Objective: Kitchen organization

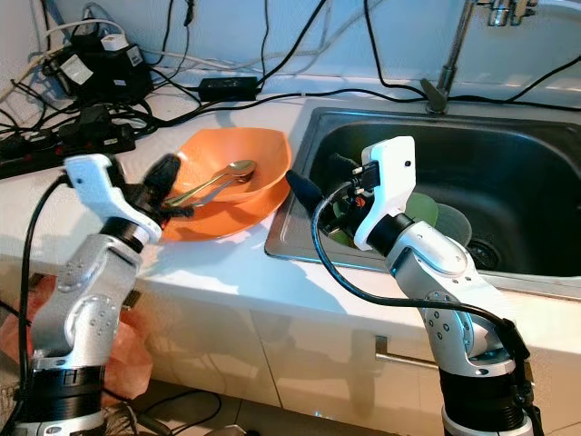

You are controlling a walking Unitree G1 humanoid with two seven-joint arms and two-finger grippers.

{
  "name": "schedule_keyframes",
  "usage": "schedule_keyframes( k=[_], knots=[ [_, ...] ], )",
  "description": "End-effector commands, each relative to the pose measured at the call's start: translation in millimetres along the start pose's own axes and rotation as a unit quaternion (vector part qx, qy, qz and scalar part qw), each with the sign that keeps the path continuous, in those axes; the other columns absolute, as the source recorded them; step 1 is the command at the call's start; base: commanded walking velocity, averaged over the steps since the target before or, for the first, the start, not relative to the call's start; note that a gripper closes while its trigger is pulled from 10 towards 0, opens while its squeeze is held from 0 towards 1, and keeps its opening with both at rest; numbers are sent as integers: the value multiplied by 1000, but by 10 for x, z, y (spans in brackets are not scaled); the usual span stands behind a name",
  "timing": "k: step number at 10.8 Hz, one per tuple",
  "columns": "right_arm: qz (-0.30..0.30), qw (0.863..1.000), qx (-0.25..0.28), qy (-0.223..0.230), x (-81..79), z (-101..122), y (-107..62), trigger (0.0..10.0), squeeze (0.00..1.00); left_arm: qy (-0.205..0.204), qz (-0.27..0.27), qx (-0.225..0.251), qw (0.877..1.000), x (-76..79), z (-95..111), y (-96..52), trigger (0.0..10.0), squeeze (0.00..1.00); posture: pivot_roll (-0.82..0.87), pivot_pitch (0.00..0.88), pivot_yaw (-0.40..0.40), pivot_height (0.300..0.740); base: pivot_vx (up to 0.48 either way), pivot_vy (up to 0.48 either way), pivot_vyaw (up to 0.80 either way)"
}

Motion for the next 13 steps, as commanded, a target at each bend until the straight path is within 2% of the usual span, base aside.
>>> schedule_keyframes(
  k=[1,2,3,4,5,6,7,9,10,13],
  knots=[
    [-2,1000,6,-3,-9,20,10,10000,0,-30,-12,27,999,57,183,59,0,0,67,42,104,740,0,0,0],
    [-3,1000,6,-2,-8,18,12,10000,0,-63,-30,44,997,111,264,92,0,0,67,42,104,740,0,0,0],
    [-3,1000,6,-2,-7,17,13,10000,0,-70,-33,46,996,118,266,96,0,0,68,41,105,740,0,0,0],
    [-4,1000,6,-2,-7,15,13,10000,0,-100,-30,37,994,123,302,123,0,0,67,40,108,740,0,0,0],
    [-5,1000,7,-2,-5,15,12,10000,0,-106,-22,36,993,117,373,123,10000,224,67,40,108,740,0,0,0],
    [-6,1000,6,-1,-1,5,12,10000,0,-86,-20,42,995,110,453,107,10000,1000,72,40,104,740,0,0,0],
    [-5,1000,5,-1,-2,-5,16,10000,0,-58,-29,52,997,125,522,69,10000,1000,75,39,102,740,0,0,0],
    [-3,1000,5,-1,-3,-6,25,10000,0,43,-39,50,997,154,551,-58,10000,1000,83,36,101,740,0,0,0],
    [-2,1000,6,0,-7,-11,37,10000,0,118,-37,38,992,130,417,-197,10000,1000,86,35,101,740,0,0,0],
    [-3,1000,7,0,-2,-14,43,10000,0,165,-19,12,986,73,90,-366,10000,1000,79,31,101,740,0,0,0]
  ],
)
Point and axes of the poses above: a point about 5 cm out from each wrist's last joint towards the gripper, its own y axis pointing out of the wrist towards the gripper, its own z axis along the axis of the wrist's last joint, x = y × z, the point moved 3 cm from there along y, pointing out of the wrist towards the gripper
